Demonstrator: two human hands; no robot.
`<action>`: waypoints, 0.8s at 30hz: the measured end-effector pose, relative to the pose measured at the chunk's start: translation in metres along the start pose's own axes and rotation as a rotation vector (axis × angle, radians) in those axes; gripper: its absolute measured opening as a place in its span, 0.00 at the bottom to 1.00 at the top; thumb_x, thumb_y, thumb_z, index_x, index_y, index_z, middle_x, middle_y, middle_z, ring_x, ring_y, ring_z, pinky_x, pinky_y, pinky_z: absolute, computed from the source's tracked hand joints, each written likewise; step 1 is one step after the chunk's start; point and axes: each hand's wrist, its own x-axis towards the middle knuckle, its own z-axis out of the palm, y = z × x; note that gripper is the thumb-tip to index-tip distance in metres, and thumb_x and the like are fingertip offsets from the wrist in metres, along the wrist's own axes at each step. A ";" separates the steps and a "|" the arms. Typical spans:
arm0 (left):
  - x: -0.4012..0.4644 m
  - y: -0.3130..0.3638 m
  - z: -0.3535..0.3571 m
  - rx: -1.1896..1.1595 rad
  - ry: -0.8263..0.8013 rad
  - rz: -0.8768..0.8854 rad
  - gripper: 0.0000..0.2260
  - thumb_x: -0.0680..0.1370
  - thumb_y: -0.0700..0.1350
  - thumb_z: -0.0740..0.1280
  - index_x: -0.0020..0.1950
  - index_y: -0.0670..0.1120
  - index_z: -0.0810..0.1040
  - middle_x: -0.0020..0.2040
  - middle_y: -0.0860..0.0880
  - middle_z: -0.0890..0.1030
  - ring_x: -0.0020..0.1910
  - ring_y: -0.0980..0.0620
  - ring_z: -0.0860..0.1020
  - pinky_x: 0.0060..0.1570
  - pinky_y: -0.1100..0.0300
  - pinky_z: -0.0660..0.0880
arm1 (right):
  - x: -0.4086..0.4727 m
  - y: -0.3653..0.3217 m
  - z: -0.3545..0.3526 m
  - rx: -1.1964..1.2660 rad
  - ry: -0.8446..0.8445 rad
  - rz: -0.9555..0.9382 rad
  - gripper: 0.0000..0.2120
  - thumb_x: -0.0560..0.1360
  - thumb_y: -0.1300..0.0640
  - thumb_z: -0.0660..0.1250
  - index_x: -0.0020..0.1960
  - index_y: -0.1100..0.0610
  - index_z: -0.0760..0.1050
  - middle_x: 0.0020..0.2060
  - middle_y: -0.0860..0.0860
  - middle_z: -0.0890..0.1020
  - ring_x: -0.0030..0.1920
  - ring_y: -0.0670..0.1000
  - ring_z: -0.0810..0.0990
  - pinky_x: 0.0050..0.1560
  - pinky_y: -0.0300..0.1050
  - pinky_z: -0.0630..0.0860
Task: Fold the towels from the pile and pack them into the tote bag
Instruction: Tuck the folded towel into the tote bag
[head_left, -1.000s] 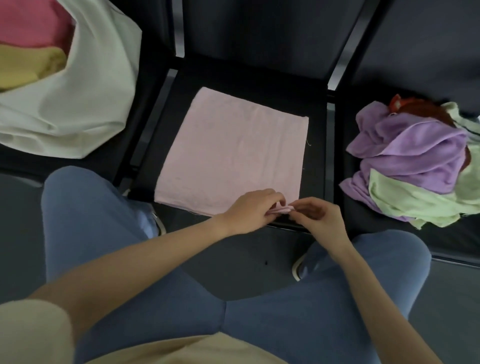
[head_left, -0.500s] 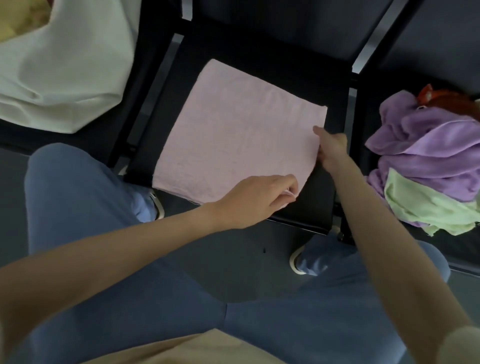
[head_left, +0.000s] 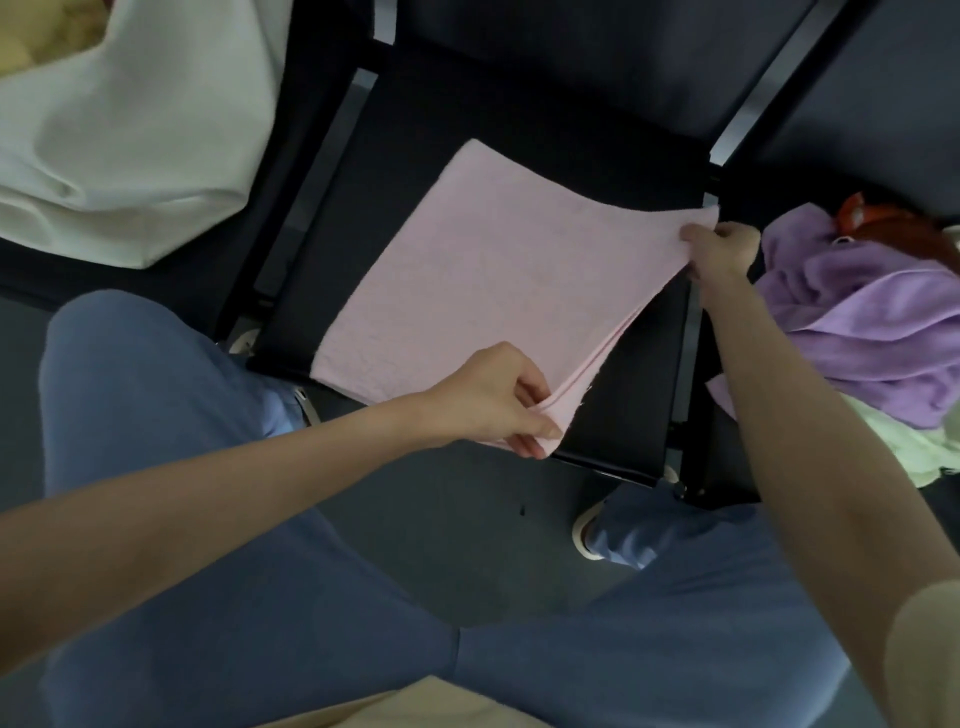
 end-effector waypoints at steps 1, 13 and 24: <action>0.000 0.004 0.001 -0.025 -0.009 0.009 0.09 0.72 0.33 0.73 0.51 0.32 0.79 0.43 0.38 0.83 0.38 0.41 0.84 0.39 0.53 0.83 | 0.001 -0.003 -0.002 0.058 0.023 0.024 0.09 0.72 0.63 0.67 0.37 0.55 0.69 0.34 0.50 0.74 0.33 0.49 0.74 0.29 0.40 0.72; -0.029 -0.019 -0.047 -0.234 0.091 -0.049 0.09 0.72 0.34 0.73 0.50 0.36 0.77 0.41 0.38 0.84 0.40 0.40 0.84 0.44 0.52 0.82 | -0.031 -0.075 0.078 0.184 0.100 -0.131 0.18 0.75 0.62 0.65 0.27 0.55 0.67 0.25 0.50 0.74 0.28 0.49 0.75 0.33 0.43 0.77; -0.027 -0.072 -0.103 -0.375 0.305 -0.170 0.05 0.73 0.34 0.73 0.44 0.37 0.78 0.38 0.41 0.83 0.33 0.49 0.83 0.36 0.58 0.82 | -0.061 -0.087 0.198 0.043 -0.069 -0.082 0.10 0.75 0.59 0.68 0.55 0.59 0.73 0.42 0.48 0.76 0.40 0.43 0.76 0.43 0.34 0.74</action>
